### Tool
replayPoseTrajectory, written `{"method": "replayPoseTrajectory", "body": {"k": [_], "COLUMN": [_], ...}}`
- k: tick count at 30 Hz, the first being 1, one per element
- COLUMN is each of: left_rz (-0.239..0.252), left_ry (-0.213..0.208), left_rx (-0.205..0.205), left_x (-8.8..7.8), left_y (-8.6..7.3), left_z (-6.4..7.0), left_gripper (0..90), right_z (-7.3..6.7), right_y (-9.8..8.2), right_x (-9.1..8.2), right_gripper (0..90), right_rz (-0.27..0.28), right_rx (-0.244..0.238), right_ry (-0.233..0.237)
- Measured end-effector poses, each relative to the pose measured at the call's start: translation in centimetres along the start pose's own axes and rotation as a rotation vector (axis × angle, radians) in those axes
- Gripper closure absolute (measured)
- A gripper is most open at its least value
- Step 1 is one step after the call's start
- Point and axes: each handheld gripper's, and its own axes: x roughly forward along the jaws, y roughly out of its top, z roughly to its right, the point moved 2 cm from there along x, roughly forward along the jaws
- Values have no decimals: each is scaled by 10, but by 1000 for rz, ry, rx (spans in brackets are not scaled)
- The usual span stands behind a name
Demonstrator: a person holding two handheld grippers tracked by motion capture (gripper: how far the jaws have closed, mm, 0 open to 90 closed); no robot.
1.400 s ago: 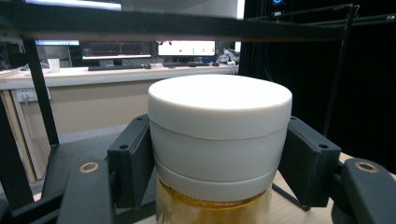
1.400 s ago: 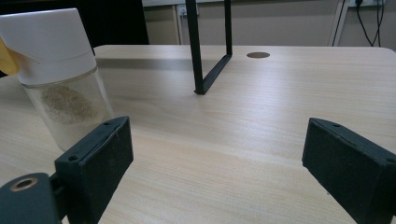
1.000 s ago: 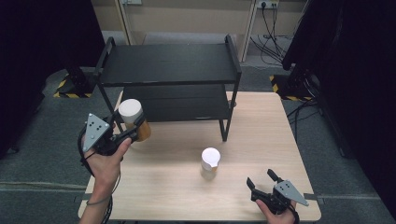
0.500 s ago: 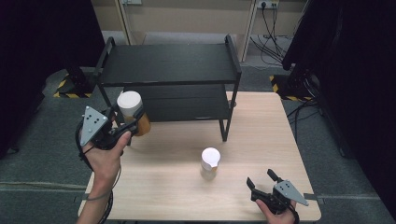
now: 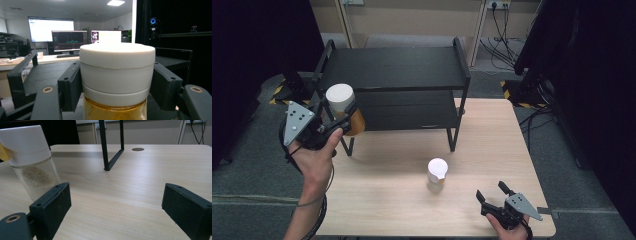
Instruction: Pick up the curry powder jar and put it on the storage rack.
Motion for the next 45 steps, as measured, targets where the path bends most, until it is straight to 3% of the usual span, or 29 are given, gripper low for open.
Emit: {"method": "replayPoseTrajectory", "body": {"k": [21,33,45], "left_rz": [23,44,43], "left_ry": [27,28,34], "left_rx": [12,23,19], "left_x": [5,14,23], "left_y": [27,47,56], "left_z": [-10,-8,-9], "left_gripper": [335,335,335], "right_z": [0,0,0], "right_y": [0,0,0], "right_x": [0,0,0], "right_gripper": [90,90,90], "right_rz": [0,0,0], "right_rx": [-2,2,1], "right_ry": [-1,-1,-1]}}
